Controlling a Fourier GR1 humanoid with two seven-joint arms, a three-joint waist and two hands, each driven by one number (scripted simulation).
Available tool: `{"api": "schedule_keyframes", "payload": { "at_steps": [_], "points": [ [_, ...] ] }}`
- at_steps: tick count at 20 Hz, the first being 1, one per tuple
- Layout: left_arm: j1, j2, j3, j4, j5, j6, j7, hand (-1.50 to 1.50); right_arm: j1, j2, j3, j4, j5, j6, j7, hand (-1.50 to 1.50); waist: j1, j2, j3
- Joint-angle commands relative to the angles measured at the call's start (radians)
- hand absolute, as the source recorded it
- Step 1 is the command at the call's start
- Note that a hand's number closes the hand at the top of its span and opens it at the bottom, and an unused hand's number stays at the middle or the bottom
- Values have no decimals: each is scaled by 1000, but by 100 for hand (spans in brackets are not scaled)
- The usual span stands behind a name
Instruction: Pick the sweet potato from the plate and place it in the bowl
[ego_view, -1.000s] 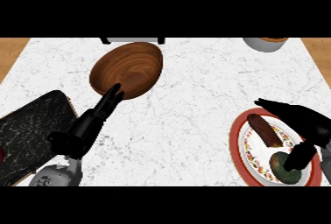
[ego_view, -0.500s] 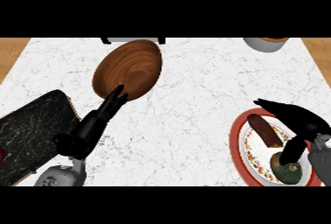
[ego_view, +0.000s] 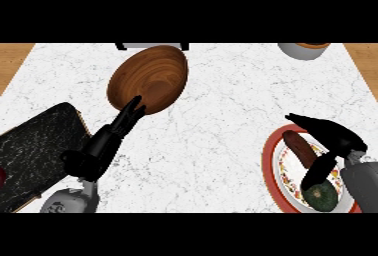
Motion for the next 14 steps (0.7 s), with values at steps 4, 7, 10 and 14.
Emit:
{"api": "schedule_keyframes", "payload": {
  "at_steps": [4, 7, 10, 14],
  "points": [
    [-9, -42, -12, 13, -41, 18, 4, 0, 6, 37, -1, 88, 62, -154, -169, 150, -2, 3, 2],
    [14, -34, 3, 21, -40, -10, -2, 0, -66, 35, -53, 111, 64, -125, -168, 150, -1, 3, 1],
    [-28, -63, -3, 25, -57, 3, 26, 0, -54, 82, -47, 160, 103, -193, -184, 150, -2, 3, 2],
    [-12, -46, 10, 14, -24, -31, 13, 0, -147, 261, 144, 3, 148, -67, -67, 150, 20, -2, -1]
  ]
}}
